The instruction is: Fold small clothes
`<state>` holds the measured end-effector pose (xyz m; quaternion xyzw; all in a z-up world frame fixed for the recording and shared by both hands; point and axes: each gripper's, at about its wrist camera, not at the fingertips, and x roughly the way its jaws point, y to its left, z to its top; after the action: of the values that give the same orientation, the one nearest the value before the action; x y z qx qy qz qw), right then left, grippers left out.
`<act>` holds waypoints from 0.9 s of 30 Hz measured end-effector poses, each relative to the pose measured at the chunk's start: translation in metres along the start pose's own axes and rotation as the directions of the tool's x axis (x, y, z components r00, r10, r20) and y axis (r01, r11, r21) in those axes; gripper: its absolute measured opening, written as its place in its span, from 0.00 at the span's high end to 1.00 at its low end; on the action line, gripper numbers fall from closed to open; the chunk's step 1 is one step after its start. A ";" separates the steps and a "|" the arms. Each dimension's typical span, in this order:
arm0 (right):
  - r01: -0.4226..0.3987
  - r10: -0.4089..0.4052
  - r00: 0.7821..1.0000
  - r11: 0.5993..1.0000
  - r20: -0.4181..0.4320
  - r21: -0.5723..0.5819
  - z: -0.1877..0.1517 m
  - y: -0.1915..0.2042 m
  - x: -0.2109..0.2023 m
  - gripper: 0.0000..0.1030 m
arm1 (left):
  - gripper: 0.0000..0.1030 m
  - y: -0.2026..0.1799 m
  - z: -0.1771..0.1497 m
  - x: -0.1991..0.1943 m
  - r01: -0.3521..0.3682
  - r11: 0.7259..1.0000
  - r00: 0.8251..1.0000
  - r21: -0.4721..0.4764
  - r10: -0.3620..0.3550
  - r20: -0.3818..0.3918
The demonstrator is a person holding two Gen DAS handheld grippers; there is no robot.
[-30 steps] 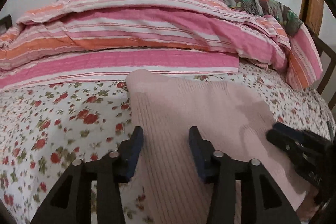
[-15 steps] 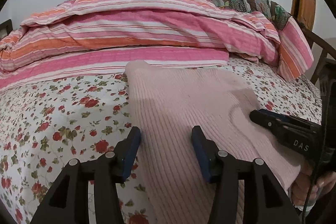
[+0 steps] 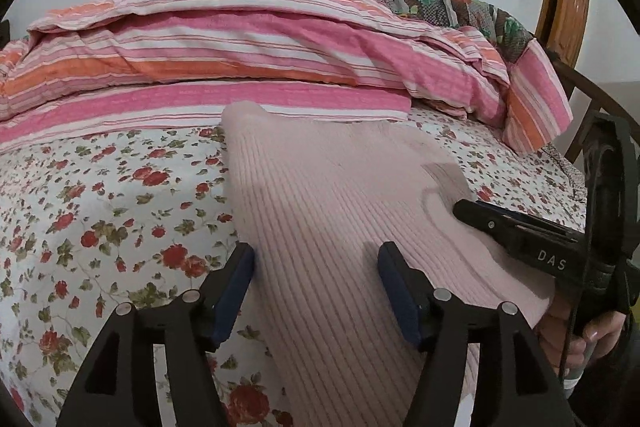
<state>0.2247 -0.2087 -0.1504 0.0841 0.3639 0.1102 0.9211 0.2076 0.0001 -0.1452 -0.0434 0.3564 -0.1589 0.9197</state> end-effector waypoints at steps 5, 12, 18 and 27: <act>0.036 -0.035 0.999 0.999 0.017 -0.035 -0.001 0.006 -0.001 0.61 | 0.34 0.004 -0.005 0.003 0.012 0.999 1.000 -0.029 -0.012 0.003; 0.057 -0.056 0.998 0.997 0.028 -0.055 -0.002 0.010 -0.002 0.61 | 0.33 0.003 -0.006 0.005 0.009 1.000 1.000 -0.022 -0.009 0.012; 0.054 -0.052 0.998 0.997 0.027 -0.053 -0.002 0.009 -0.002 0.61 | 0.31 -0.003 -0.007 0.006 -0.010 1.000 1.000 -0.013 0.010 0.030; 0.057 -0.056 0.998 0.997 0.025 -0.042 -0.003 0.008 -0.006 0.56 | 0.32 -0.008 -0.004 0.005 -0.040 0.999 0.998 0.009 0.040 0.038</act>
<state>0.2166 -0.2024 -0.1467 0.0553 0.3528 0.0910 0.9296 0.2059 -0.0089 -0.1497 -0.0347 0.3389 -0.1415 0.9295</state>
